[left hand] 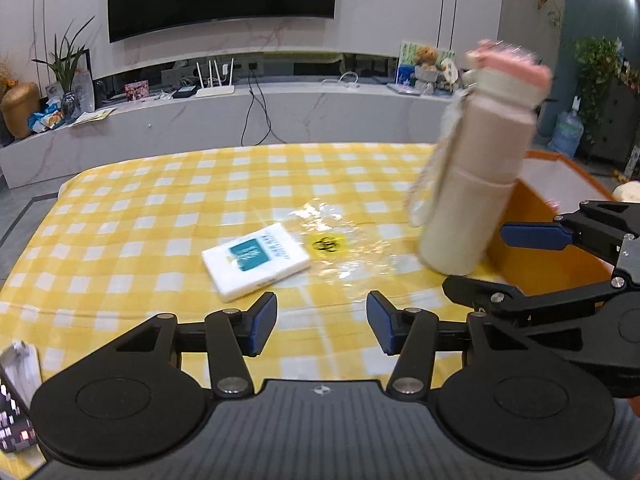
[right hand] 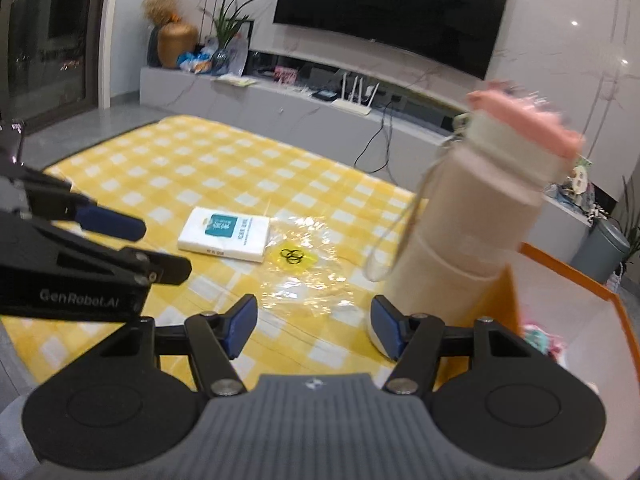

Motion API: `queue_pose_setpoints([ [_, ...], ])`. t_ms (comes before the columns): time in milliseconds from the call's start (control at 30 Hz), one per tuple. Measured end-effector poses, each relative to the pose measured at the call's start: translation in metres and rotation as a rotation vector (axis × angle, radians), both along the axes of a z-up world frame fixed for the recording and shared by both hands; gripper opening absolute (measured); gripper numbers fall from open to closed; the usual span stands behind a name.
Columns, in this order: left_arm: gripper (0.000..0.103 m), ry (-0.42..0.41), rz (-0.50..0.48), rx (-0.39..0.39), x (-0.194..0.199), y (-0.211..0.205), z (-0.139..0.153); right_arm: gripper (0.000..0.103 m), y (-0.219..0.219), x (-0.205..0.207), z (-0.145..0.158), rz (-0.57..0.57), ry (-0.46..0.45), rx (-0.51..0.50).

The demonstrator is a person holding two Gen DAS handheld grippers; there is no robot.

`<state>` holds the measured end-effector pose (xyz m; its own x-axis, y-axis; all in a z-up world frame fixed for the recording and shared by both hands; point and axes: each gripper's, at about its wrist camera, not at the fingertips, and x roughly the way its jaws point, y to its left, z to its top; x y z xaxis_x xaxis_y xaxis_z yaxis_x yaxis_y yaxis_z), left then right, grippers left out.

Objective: Organize soft objects
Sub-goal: 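Move both open grippers back over the table toward the tissue packet and plastic bag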

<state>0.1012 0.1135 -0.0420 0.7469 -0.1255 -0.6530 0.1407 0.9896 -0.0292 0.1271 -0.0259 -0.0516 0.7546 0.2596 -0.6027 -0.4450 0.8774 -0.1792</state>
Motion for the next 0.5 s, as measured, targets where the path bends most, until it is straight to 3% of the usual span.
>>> queue_pose_setpoints([
  [300, 0.07, -0.004, -0.12, 0.148, 0.061, 0.027, -0.029, 0.062, 0.031, 0.058, -0.035, 0.011, 0.109, 0.025],
  [500, 0.071, 0.004, -0.25, 0.332, 0.096, 0.023, -0.045, 0.063, 0.054, 0.094, -0.057, 0.012, 0.16, 0.041],
])
